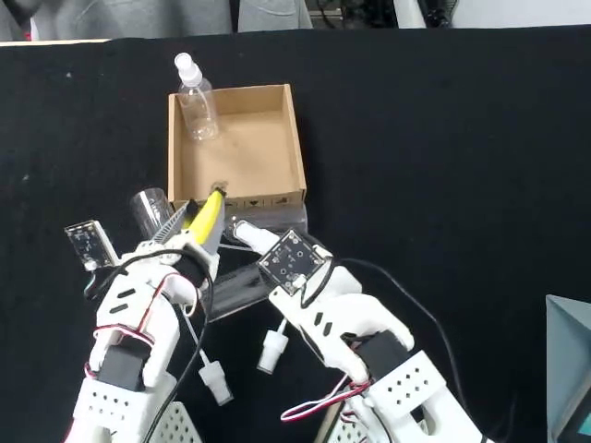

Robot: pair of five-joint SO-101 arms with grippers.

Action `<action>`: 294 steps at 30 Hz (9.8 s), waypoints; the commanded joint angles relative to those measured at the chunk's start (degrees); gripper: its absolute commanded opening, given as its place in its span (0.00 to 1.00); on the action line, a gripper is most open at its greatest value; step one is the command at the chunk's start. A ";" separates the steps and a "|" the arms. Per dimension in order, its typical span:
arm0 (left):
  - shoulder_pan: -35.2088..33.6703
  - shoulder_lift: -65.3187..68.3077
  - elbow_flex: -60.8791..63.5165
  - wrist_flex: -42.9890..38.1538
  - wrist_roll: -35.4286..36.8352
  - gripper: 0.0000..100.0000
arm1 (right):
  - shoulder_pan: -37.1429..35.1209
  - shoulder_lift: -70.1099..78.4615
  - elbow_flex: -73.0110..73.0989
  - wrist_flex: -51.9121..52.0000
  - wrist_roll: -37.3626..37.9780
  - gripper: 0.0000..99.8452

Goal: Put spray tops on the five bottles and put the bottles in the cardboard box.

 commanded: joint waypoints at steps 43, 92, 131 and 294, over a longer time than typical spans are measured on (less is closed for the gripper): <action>14.81 -0.53 -4.00 10.46 -4.75 0.16 | 1.32 -1.80 -0.92 0.09 -0.09 0.09; -24.22 -0.62 -6.64 5.54 -4.75 0.16 | 4.04 -28.53 0.04 7.12 -6.51 0.09; -24.22 -0.62 -2.95 0.00 -5.19 0.16 | -0.18 30.46 -35.12 -23.74 -17.58 0.10; -26.42 -0.62 -4.97 -0.26 -2.29 0.16 | 1.23 104.13 -72.48 -32.70 -17.41 0.28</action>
